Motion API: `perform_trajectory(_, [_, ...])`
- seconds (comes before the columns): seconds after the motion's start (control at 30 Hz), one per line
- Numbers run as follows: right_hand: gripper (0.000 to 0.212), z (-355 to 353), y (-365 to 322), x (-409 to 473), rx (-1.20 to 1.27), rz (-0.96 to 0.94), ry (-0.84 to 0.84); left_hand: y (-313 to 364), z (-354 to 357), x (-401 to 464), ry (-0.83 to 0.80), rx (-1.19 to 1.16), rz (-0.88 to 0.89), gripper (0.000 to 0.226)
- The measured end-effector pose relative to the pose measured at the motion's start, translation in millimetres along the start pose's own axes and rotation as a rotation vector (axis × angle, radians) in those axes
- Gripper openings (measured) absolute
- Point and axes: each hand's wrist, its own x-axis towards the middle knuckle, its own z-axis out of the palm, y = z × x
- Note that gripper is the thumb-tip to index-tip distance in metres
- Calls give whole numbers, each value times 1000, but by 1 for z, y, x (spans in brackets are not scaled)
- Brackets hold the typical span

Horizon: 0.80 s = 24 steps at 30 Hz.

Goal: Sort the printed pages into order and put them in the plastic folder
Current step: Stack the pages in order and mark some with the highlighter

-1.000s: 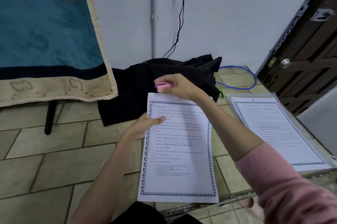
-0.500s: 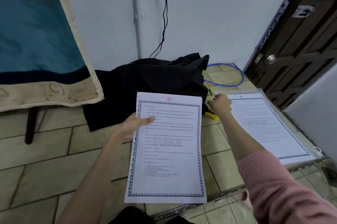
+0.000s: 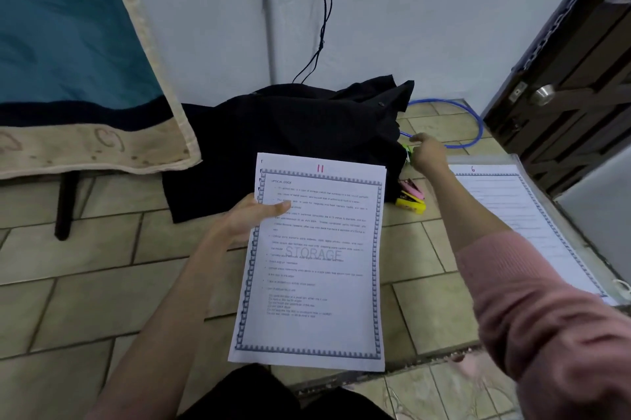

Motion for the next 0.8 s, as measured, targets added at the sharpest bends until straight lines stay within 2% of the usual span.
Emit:
perform_trajectory(0.13, [34, 6, -12, 12, -64, -39, -58, 1, -3, -2, 25, 39, 8, 84])
perform_trajectory(0.23, [36, 15, -13, 8, -163, -1, -112, 3, -3, -3, 27, 50, 9, 70])
perform_trajectory(0.3, [35, 20, -8, 8, -202, 15, -62, 3, -4, -2, 38, 48, -3, 59])
perform_trajectory(0.4, [29, 20, -4, 14, -247, 6, 21, 2, -6, 0, 52, 66, -19, 67])
perform_trajectory(0.53, [31, 22, -2, 14, -198, 19, -22, 2, -4, 3, 63, 58, -38, 52])
perform_trajectory(0.7, [45, 20, -1, 15, -95, 105, -6, 1, -4, 3, 67, 59, -37, 48])
perform_trajectory(0.8, [44, 13, -1, 16, 50, 180, 49, 1, -4, 3, 73, 59, -30, 44])
